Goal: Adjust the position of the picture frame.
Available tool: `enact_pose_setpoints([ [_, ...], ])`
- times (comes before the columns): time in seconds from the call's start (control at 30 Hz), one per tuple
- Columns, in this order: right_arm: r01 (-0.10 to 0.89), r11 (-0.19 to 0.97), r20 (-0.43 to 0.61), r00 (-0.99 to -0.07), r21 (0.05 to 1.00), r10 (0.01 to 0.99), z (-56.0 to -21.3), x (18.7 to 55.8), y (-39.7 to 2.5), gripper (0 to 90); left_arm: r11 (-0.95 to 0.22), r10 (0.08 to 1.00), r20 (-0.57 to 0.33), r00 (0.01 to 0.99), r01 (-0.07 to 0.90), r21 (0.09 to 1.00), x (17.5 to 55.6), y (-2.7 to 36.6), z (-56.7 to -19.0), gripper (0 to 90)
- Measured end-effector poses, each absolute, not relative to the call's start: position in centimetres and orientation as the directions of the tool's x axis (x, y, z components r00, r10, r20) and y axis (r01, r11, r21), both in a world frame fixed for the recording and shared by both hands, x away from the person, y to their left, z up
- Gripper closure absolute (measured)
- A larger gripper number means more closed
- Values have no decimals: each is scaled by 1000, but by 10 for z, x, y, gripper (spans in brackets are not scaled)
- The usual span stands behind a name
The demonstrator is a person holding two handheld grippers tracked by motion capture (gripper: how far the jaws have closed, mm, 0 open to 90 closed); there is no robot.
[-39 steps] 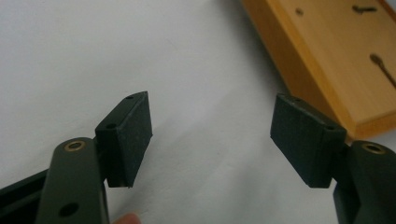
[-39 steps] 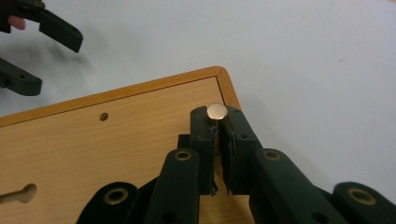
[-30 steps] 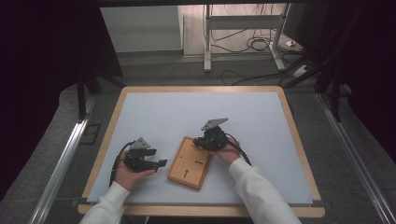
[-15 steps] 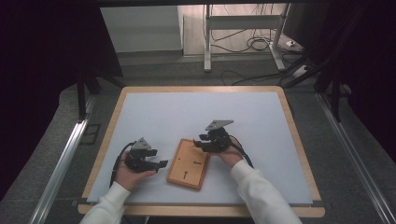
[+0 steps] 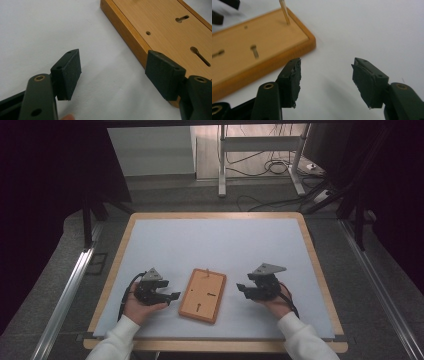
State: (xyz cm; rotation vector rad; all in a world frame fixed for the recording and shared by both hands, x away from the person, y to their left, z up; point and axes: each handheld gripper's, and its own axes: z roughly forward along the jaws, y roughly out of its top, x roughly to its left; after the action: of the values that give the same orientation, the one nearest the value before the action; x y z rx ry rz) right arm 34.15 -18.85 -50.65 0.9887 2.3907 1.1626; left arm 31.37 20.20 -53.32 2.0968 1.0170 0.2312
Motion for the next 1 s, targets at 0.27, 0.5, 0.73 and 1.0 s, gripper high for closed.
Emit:
enact_pose_setpoints([
  [0.27,493,401,55,-680,772,731,-521,309,-221,361,-370,731,-162,663,584,723,313,202,-533,287],
  [0.5,502,326,104,-653,801,750,-512,295,-236,360,-362,727,-177,664,589,723,313,202,-533,291],
  [0.73,506,346,90,-655,790,750,-515,294,-236,340,-426,676,-169,717,568,704,311,201,-528,702],
  [1.0,504,331,97,-649,798,754,-512,287,-241,329,-483,640,-163,751,558,675,304,199,-527,898],
])
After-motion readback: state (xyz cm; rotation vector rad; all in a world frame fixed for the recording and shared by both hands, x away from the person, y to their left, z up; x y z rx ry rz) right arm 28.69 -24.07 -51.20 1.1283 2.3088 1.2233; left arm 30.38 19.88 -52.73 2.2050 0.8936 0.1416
